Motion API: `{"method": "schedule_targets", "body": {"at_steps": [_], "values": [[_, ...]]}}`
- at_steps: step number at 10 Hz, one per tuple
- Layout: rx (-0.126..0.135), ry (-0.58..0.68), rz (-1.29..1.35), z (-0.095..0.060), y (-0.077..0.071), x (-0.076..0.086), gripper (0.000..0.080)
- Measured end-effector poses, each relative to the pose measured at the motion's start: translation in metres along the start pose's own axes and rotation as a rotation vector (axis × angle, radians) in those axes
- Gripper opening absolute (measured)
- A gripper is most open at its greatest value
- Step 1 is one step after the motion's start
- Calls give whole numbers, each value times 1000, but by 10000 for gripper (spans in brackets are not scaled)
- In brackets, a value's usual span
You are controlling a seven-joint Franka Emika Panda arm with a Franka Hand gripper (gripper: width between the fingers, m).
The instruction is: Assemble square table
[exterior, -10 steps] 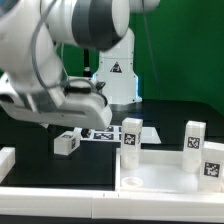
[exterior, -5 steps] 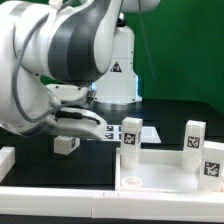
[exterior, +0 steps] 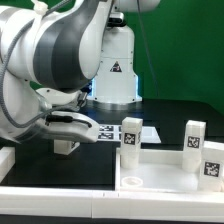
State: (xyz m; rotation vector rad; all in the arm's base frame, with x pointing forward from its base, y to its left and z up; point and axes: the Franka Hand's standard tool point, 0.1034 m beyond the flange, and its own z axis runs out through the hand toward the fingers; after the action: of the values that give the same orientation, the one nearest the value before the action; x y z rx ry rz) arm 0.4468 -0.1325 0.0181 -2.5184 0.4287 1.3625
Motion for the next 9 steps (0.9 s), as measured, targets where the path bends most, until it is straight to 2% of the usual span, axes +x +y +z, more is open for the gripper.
{"method": "schedule_targets", "body": {"at_steps": [2, 3, 4, 5, 6, 9], "values": [[-1, 8, 1, 1, 1, 2, 649], [-1, 8, 1, 1, 1, 2, 522], [0, 7, 2, 1, 2, 2, 522], [0, 7, 2, 1, 2, 2, 370], [0, 7, 2, 1, 2, 2, 284], [-2, 33, -1, -5, 1, 2, 284]]}}
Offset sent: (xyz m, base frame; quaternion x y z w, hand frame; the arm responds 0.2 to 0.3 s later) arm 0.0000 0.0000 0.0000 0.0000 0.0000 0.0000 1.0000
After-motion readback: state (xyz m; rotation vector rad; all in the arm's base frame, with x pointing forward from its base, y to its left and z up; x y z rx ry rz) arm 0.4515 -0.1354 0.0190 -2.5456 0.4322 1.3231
